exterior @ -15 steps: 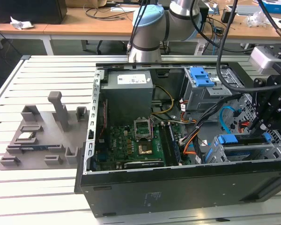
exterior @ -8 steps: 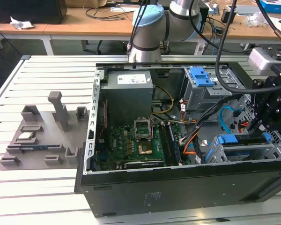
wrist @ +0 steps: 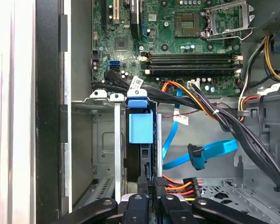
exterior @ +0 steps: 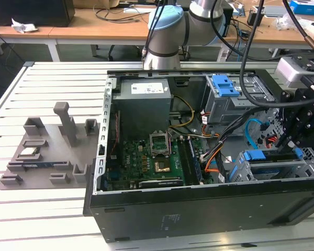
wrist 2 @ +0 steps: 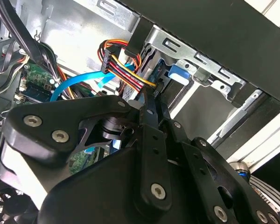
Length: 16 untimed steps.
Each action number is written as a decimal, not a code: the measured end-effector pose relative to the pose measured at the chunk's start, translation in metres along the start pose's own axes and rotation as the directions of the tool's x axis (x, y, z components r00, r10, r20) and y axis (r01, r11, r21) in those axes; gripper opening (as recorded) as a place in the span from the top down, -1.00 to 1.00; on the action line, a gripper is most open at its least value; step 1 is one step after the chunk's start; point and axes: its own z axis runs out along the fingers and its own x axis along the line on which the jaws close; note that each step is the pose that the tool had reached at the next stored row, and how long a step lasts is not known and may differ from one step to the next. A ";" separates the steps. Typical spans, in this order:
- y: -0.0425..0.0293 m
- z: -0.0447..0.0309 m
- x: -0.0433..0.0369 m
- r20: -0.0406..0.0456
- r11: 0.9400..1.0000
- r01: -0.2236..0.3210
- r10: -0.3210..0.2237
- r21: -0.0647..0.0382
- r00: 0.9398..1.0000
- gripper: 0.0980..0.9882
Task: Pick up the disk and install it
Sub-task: 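Insert the first disk wire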
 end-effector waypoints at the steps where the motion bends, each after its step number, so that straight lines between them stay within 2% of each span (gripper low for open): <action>1: 0.0003 0.0007 0.0000 0.000 1.000 0.000 0.000 0.000 1.000 0.85; 7: 0.0003 0.0013 0.0000 0.001 1.000 0.000 0.000 0.000 1.000 0.82; 8: 0.0003 0.0006 0.0000 0.000 1.000 0.000 0.000 0.000 1.000 0.68; 9: 0.0004 -0.0014 0.0001 0.001 1.000 0.000 0.000 0.000 1.000 0.68; 10: 0.0007 -0.0084 0.0003 0.000 1.000 0.000 0.000 0.000 1.000 0.68; 14: 0.0015 -0.0277 0.0003 0.000 1.000 0.000 0.000 0.001 1.000 0.71; 15: 0.0018 -0.0351 0.0004 0.001 1.000 0.000 0.000 0.001 1.000 0.71; 16: 0.0022 -0.0429 0.0005 0.000 1.000 0.000 0.000 0.001 1.000 0.98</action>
